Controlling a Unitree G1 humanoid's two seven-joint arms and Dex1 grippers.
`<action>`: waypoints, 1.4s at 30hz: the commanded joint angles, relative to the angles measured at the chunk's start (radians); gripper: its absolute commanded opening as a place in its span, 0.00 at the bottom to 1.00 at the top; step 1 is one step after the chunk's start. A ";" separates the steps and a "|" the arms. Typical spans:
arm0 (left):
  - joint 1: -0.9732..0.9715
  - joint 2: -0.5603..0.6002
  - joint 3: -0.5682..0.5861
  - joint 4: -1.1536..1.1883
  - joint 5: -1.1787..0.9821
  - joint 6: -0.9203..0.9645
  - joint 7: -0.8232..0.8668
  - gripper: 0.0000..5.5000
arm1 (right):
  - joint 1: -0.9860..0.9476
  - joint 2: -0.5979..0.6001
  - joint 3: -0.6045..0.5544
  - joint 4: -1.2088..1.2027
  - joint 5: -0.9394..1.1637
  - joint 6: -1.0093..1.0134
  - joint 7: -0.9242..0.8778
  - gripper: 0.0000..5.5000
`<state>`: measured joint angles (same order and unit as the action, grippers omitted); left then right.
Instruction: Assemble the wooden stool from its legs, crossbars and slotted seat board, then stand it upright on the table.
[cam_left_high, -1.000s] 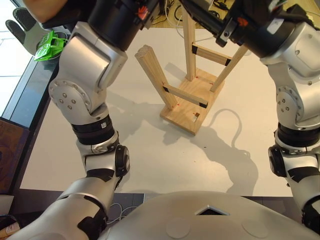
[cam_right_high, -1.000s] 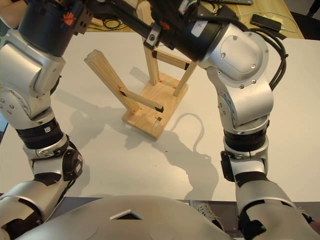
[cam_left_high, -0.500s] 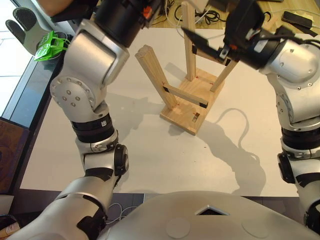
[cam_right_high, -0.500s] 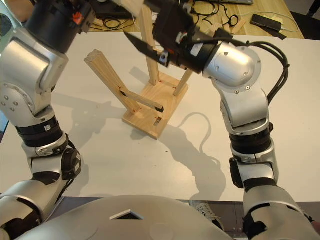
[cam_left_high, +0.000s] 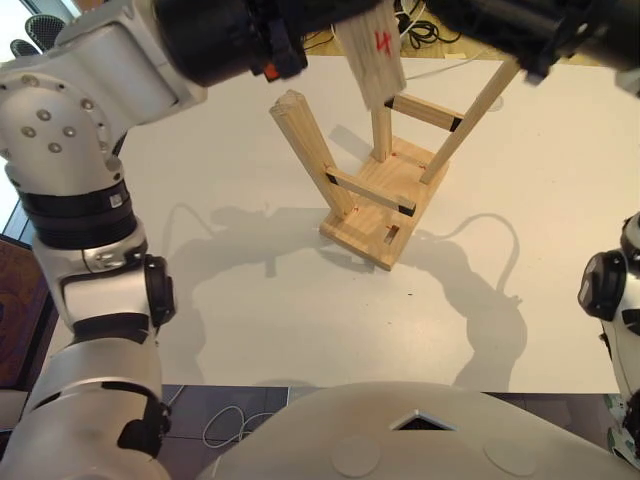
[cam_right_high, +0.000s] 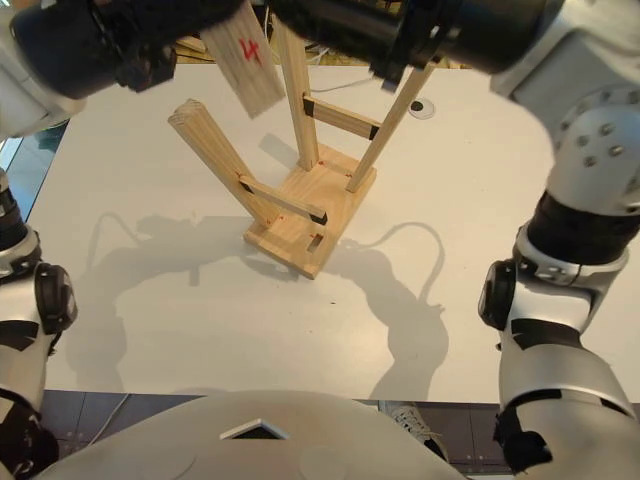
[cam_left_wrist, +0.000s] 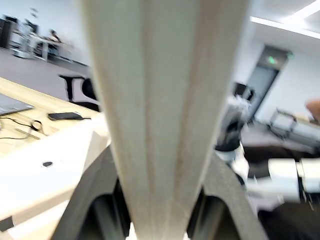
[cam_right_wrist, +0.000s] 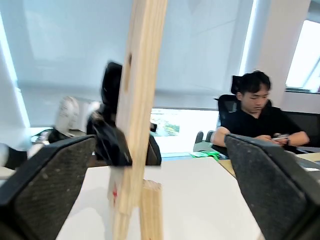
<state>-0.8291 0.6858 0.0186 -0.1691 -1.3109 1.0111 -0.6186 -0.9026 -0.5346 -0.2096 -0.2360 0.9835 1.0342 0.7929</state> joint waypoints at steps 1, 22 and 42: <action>-0.072 0.074 -0.085 -0.010 0.163 -0.014 -0.202 0.18 | -0.090 -0.005 -0.074 0.034 0.204 0.129 -0.081 0.86; 0.011 0.081 -0.206 -0.216 0.317 0.086 -0.432 0.18 | -0.058 0.034 0.039 -0.045 0.531 0.192 -0.456 0.50; 0.009 0.072 -0.205 -0.191 0.394 0.060 -0.484 0.18 | -0.021 0.038 0.068 -0.055 0.628 0.094 -0.568 0.18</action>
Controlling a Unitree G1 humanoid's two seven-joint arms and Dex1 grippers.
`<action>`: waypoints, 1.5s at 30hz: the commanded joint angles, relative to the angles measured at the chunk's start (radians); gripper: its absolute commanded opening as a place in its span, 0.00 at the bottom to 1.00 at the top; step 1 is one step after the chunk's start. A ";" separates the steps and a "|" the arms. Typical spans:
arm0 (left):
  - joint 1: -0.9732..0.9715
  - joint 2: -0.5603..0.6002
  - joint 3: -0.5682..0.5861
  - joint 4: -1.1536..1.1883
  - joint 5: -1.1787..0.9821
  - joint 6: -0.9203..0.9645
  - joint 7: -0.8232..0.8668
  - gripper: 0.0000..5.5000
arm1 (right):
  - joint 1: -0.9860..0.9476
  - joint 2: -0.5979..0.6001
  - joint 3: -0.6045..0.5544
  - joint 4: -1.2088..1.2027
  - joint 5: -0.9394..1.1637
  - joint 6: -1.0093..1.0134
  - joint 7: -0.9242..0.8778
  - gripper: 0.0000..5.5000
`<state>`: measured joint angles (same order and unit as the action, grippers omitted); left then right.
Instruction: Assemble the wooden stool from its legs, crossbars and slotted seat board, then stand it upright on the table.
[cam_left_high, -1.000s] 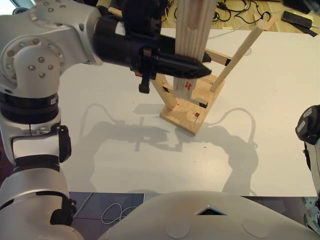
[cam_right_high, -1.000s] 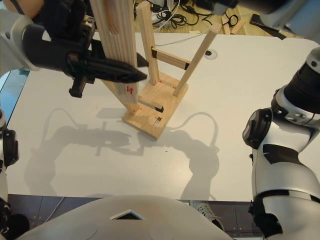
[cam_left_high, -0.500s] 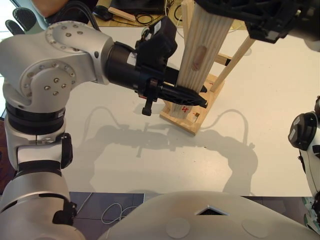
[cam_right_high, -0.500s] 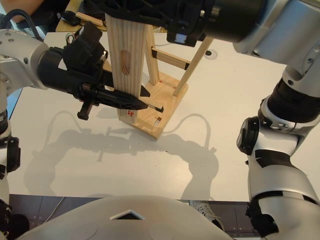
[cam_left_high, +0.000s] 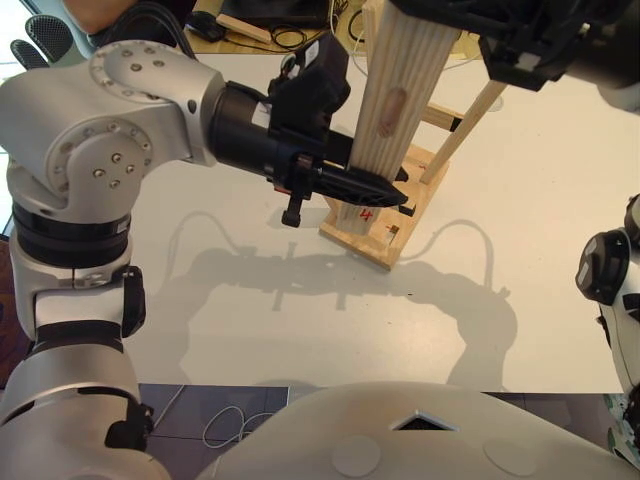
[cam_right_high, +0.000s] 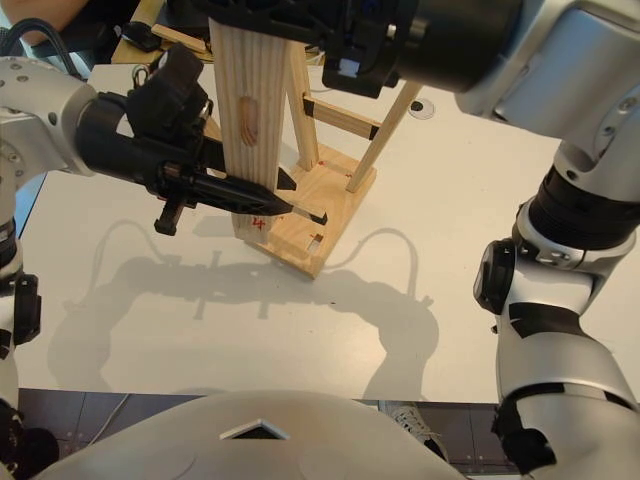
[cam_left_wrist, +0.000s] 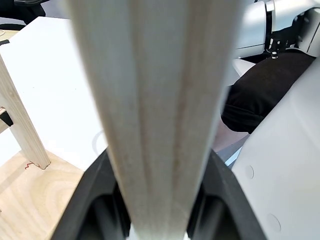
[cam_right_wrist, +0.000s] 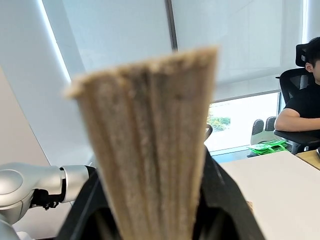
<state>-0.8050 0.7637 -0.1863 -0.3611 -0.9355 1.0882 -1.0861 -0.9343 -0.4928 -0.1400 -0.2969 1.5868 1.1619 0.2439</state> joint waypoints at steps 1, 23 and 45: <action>-0.018 -0.009 0.000 0.005 0.023 -0.019 -0.016 0.18 | 0.010 -0.002 -0.002 0.007 0.025 -0.040 -0.022 0.18; 0.111 -0.072 0.440 0.153 0.021 -0.064 0.342 0.74 | 0.079 -0.134 -0.085 0.017 -0.053 -0.145 0.016 0.18; 0.159 -0.290 0.371 -0.057 -0.197 -0.046 0.603 0.93 | 0.039 0.012 -0.082 0.103 -0.215 -0.294 -0.062 0.18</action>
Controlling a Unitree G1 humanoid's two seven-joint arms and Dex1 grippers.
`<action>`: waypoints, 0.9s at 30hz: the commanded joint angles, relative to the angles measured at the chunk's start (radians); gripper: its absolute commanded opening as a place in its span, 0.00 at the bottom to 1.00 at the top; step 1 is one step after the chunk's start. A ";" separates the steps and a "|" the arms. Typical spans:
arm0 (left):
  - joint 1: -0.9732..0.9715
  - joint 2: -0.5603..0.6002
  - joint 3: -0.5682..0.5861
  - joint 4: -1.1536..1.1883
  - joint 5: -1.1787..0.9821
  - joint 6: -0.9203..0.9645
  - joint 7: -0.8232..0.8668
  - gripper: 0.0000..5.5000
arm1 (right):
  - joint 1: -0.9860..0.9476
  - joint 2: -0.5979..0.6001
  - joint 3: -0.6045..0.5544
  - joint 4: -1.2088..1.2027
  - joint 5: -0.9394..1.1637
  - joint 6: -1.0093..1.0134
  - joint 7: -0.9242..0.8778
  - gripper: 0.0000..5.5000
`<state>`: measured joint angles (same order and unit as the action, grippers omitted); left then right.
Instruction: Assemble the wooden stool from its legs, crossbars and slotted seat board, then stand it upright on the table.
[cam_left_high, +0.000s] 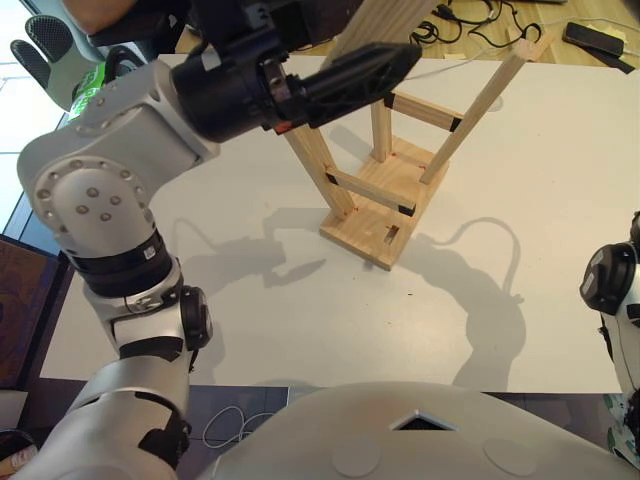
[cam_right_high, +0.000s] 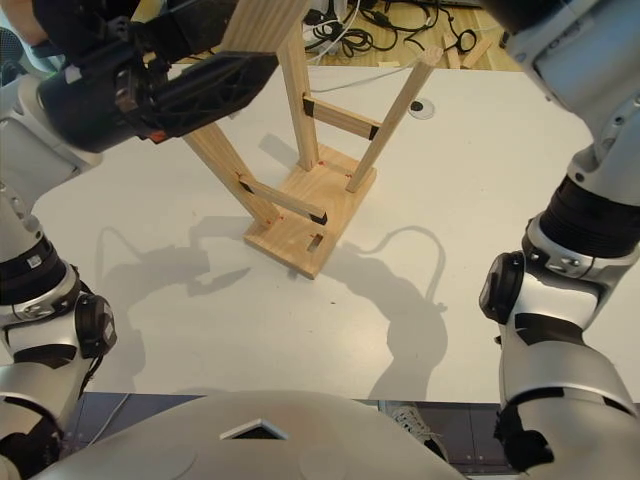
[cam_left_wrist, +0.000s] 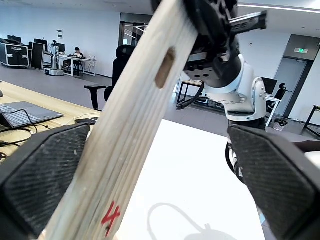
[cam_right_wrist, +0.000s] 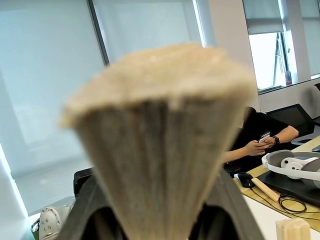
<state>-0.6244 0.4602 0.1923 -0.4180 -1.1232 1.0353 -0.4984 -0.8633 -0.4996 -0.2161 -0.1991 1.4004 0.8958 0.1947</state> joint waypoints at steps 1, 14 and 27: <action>-0.033 0.021 0.002 0.031 0.024 -0.017 0.028 0.93 | -0.036 0.020 -0.014 0.009 -0.031 -0.029 -0.013 0.18; 0.163 0.136 -0.135 0.371 0.449 -0.330 -0.220 0.93 | -0.046 0.001 -0.097 0.066 -0.106 -0.066 -0.049 0.18; 0.228 0.033 -0.124 0.065 0.271 -0.152 -0.071 0.93 | 0.110 -0.028 -0.120 0.060 -0.232 -0.039 -0.039 0.18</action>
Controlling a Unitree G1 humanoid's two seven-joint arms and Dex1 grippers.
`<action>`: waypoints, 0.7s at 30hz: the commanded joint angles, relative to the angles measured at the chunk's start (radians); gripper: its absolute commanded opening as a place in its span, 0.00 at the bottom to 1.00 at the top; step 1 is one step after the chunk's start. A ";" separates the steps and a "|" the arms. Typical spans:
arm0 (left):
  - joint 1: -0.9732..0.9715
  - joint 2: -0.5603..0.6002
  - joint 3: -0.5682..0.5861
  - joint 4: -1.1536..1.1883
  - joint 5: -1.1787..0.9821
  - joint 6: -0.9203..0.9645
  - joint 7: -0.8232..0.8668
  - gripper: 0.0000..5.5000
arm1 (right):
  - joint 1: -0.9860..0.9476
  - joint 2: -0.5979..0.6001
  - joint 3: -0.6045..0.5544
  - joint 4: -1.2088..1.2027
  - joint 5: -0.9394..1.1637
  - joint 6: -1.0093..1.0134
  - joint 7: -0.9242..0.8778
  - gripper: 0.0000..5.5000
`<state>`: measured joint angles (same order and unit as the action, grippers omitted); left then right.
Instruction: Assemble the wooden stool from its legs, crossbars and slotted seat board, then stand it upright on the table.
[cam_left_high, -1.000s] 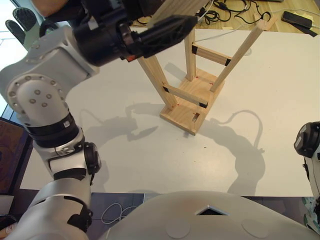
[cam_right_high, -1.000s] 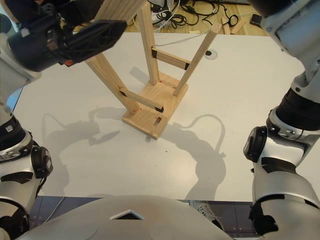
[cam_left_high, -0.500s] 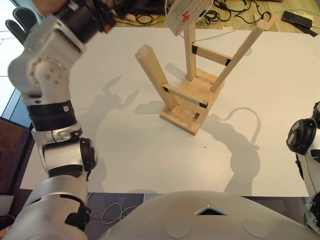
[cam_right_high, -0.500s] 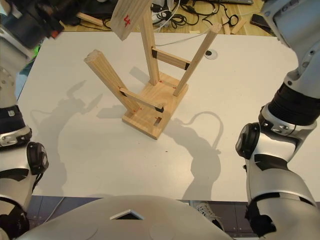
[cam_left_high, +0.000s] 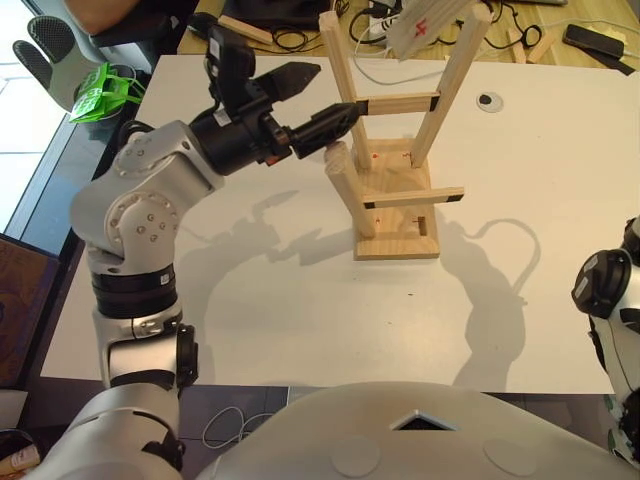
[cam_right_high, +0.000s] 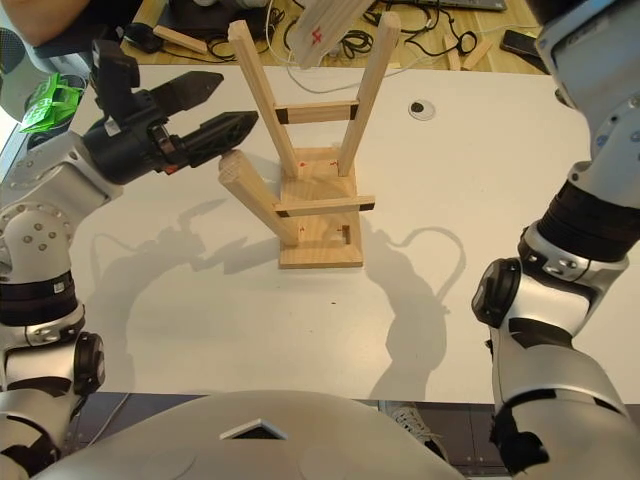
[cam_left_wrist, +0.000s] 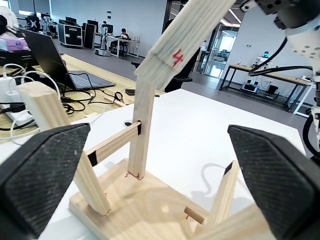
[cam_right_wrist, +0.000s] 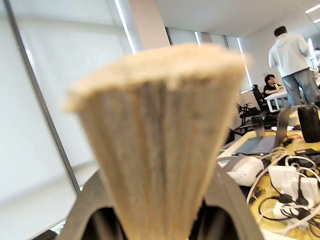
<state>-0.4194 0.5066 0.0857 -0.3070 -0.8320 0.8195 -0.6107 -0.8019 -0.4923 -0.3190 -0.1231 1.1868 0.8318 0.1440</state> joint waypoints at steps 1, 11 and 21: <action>0.024 -0.015 -0.013 -0.053 -0.027 0.070 0.051 0.93 | 0.060 -0.042 -0.024 -0.019 -0.016 0.032 0.013 0.18; -0.013 -0.030 0.091 -0.031 -0.061 0.055 0.132 0.93 | 0.227 -0.133 -0.087 0.010 -0.036 0.093 0.094 0.18; -0.027 -0.112 0.154 -0.075 -0.151 0.049 0.267 0.93 | 0.439 -0.103 -0.171 -0.039 0.010 0.158 0.038 0.18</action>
<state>-0.4402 0.4029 0.2335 -0.3740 -0.9763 0.8714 -0.3680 -0.3869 -0.6017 -0.4653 -0.1268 1.1600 0.9604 0.2049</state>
